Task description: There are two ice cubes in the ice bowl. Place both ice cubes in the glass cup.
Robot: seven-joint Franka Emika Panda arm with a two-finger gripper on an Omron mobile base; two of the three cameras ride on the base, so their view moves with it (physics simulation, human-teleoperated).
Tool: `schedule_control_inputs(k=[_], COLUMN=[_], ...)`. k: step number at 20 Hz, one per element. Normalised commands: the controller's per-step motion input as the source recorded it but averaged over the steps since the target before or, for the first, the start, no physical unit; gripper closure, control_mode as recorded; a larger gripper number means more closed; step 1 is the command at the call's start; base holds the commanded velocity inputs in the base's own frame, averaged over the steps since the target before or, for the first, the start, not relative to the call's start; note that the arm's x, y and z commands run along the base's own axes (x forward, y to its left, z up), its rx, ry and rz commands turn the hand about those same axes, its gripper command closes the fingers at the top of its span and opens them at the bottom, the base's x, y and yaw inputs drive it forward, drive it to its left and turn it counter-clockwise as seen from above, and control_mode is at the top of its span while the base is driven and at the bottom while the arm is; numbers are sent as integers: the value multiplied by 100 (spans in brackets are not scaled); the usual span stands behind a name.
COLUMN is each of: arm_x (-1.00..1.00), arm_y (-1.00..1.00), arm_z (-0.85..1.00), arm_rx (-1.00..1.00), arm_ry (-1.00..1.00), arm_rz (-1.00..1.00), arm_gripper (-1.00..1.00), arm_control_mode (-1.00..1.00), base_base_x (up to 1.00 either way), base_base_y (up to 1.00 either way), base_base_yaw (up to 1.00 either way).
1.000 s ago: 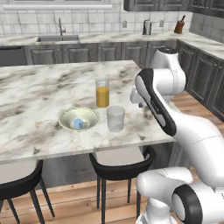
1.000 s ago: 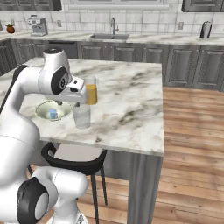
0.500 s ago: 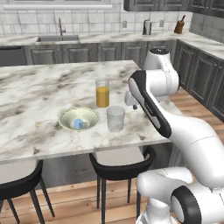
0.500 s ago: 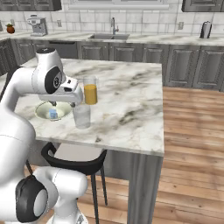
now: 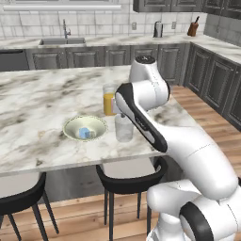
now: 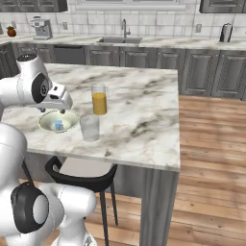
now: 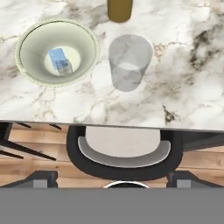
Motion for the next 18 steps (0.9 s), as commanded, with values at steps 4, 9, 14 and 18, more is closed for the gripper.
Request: schedule_control_inputs(k=[4,9,14,18], arm_x=[18,15,21,38], arm_y=[77,76,71,46], arm_z=[-12,-16,-1,3], arm_rx=[9,9,0,-4], arm_ry=[-11,-10,-5,4], arm_rz=[0,0,-3,-9], arm_gripper=[-100,-100,-100,-100], arm_control_mode=[-100,-100,-100,-100], base_base_x=[0,0,0,0], base_base_y=[0,0,0,0], base_base_yaw=[0,0,0,0])
